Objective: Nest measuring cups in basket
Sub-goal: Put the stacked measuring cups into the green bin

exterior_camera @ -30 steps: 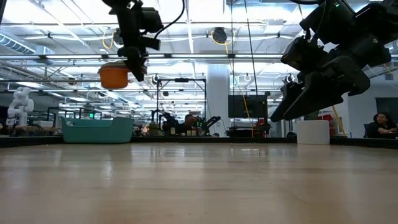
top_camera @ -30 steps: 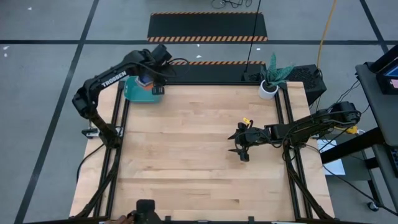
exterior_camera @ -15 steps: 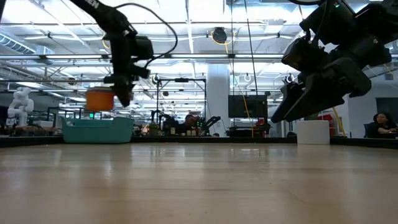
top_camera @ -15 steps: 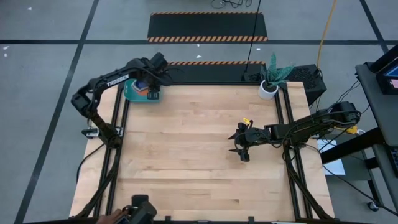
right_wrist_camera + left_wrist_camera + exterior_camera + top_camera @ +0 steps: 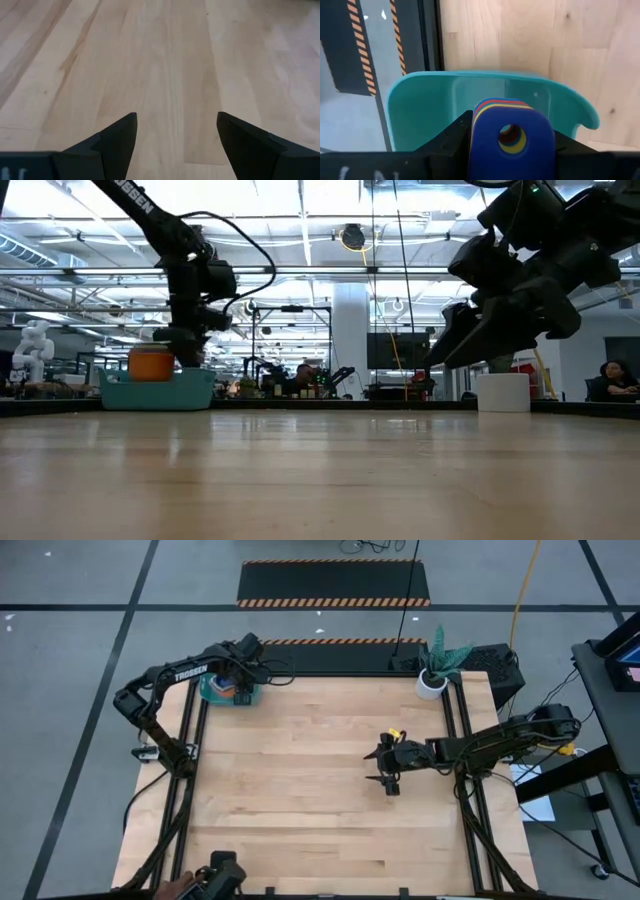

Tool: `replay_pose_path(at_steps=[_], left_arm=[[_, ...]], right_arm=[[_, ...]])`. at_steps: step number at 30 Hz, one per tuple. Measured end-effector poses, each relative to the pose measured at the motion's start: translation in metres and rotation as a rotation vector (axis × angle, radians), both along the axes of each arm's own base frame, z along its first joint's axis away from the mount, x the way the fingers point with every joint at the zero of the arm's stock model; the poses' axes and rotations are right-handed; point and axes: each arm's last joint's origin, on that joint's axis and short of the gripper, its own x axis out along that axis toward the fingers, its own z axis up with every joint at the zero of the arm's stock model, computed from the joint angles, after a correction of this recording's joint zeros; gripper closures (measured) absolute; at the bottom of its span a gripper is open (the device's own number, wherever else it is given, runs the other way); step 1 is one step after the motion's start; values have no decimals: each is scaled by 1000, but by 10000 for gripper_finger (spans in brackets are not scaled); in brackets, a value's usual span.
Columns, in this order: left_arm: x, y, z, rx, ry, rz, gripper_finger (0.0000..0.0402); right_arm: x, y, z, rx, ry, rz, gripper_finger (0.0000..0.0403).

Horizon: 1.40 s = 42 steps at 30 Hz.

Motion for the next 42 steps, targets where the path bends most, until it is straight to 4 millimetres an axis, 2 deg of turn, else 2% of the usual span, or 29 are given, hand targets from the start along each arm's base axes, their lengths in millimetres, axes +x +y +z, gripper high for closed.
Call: replay_pose_path(at_steps=[9, 20, 25, 34, 42], left_arm=[[-9, 3, -16, -5, -26, 2, 267], [-10, 5, -16, -9, -51, -7, 268], [-10, 5, -17, -9, -47, -19, 256], [-8, 7, -27, -38, -27, -4, 299], [-7, 9, -26, -21, -49, 47, 271]], right_arm=[[0, -3, 0, -7, 1, -9, 138], [0, -3, 0, -2, 1, -12, 138], [0, -3, 0, -2, 1, -12, 138], [0, -3, 0, 1, 1, -14, 138], [0, -3, 0, 0, 1, -13, 138]])
